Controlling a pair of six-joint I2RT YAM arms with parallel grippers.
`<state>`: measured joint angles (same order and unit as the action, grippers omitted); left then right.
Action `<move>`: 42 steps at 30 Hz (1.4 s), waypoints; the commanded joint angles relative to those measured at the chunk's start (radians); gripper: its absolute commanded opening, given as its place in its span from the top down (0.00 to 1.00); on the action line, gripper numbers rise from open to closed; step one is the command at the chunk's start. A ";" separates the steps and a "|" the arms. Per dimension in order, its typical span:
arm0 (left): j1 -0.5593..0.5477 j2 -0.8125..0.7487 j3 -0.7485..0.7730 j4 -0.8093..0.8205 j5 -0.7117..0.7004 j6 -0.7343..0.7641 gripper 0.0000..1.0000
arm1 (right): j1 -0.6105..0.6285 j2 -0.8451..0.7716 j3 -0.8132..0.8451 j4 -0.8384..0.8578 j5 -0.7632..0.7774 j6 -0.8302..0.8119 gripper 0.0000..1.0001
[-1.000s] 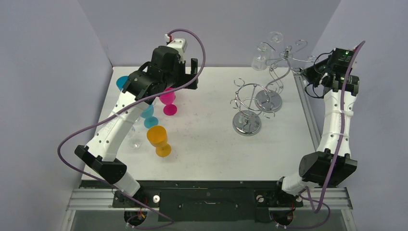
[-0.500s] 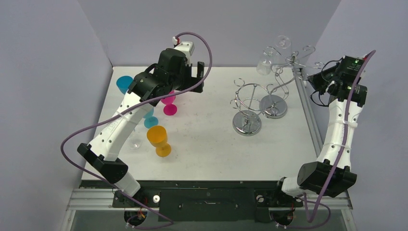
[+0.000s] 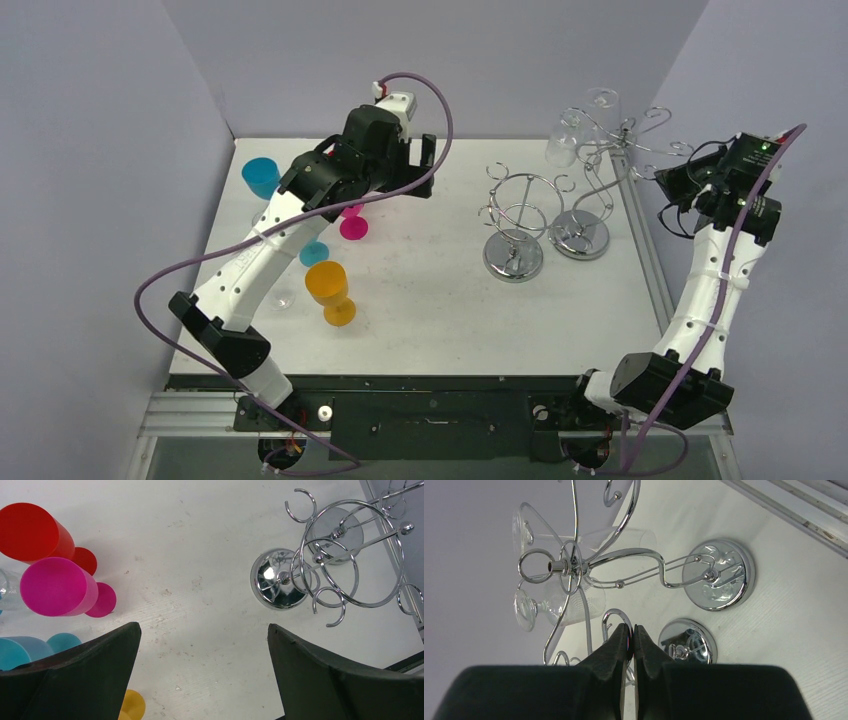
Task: Take the wine glass off the wine glass rack
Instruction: Move the wine rack to the center of the board.
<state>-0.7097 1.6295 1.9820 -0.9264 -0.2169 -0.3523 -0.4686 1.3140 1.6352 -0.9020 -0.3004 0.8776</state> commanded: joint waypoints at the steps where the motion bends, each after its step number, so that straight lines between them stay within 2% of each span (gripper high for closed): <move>1: -0.013 0.018 0.055 0.040 -0.002 -0.015 0.04 | -0.040 -0.074 0.022 0.083 -0.024 -0.005 1.00; 15: -0.020 0.023 0.031 0.064 0.018 -0.015 0.04 | -0.078 -0.102 -0.027 0.054 -0.038 -0.050 0.99; 22: -0.020 0.004 0.003 0.078 0.034 -0.006 0.04 | -0.078 -0.114 -0.025 0.030 -0.024 -0.064 0.76; 28: -0.020 -0.011 -0.013 0.084 0.049 0.005 0.04 | -0.079 -0.138 -0.036 0.009 -0.002 -0.073 0.44; 34: -0.019 -0.031 -0.040 0.095 0.063 0.008 0.04 | -0.079 -0.175 -0.039 -0.016 0.004 -0.087 0.33; 42: -0.020 -0.072 -0.093 0.105 0.067 0.013 0.04 | -0.077 -0.231 0.027 -0.089 -0.018 -0.121 0.30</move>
<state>-0.7250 1.6264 1.8980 -0.8757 -0.1593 -0.3542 -0.5426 1.1305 1.5925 -0.9657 -0.3183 0.7883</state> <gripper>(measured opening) 0.965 0.695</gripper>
